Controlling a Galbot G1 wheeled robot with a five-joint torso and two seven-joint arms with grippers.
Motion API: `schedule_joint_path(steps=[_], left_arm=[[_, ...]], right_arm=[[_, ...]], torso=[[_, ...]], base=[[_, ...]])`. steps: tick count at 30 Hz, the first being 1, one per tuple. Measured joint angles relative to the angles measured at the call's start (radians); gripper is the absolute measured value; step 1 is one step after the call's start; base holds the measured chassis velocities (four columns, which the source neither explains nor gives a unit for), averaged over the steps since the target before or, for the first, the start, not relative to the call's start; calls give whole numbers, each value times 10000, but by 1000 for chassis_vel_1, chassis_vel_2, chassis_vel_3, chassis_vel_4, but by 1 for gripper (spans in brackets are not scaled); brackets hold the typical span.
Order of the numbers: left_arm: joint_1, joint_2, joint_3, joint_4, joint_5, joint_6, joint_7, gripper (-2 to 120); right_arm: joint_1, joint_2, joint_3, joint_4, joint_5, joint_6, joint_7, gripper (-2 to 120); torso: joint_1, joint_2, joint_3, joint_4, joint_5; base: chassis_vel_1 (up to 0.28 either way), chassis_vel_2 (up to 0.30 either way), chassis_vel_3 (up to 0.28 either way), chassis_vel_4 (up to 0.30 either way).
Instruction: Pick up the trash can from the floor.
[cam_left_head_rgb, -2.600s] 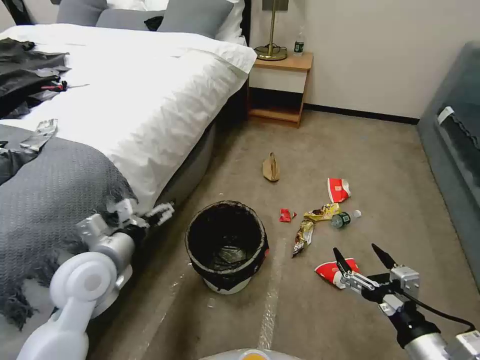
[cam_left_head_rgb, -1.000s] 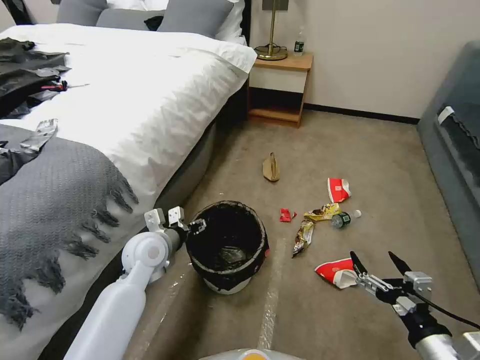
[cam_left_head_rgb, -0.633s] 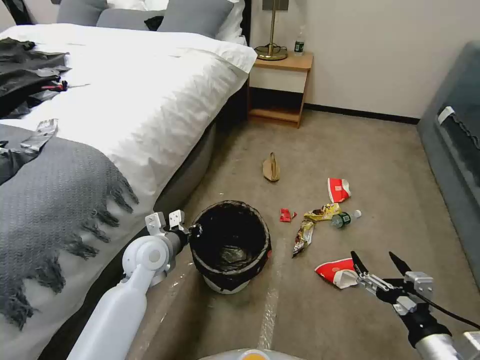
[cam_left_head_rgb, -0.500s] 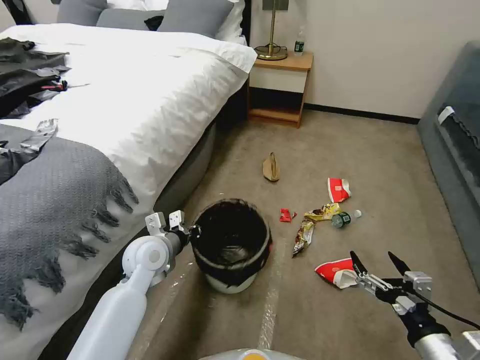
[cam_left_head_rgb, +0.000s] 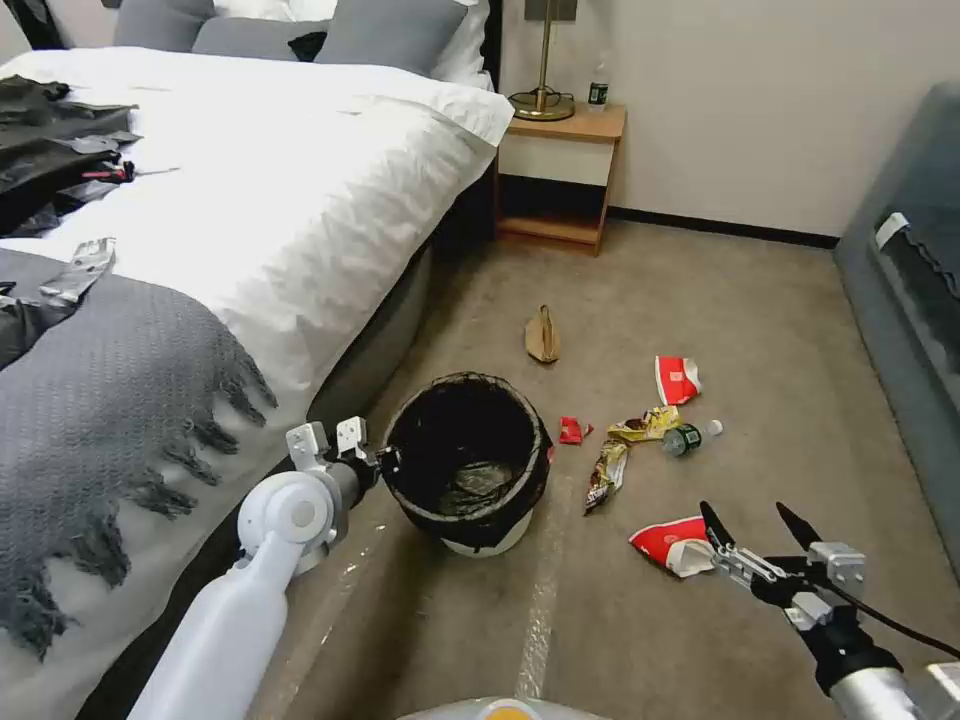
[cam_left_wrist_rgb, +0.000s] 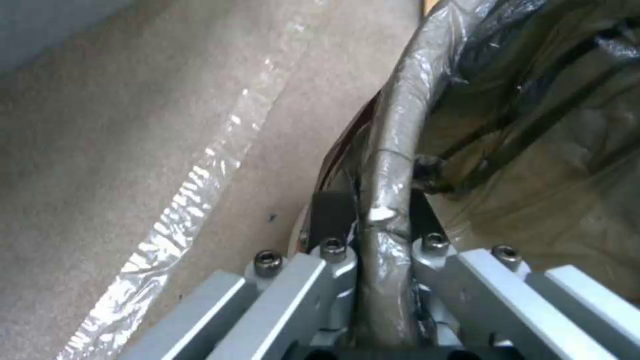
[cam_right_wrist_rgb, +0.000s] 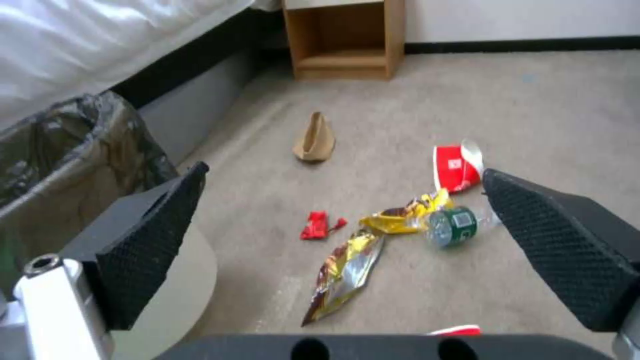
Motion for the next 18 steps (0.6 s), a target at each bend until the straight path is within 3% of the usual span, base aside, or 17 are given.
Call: schedule_joint_path(steps=[8,11,18], left_arm=[[465,595,-531,-1218,-489,0,-32,2],[900,1055,-1104,-2059,-861,0,-48,2],[1137,1380,-1459,-2562,-1042,-40,-46,2]], right_arm=[[-23,-1,-24,71,-45,9,-1,100],[-96,-1,-185,341,-251,62,-45,100],[-123,0,-274,428,-332,77,-58,100]], torso=[[0,0,0,1,3],[-1,0,0,3,0],[0,0,0,0,4]], base=[[0,0,0,0],[0,0,0,0],[0,0,0,0]])
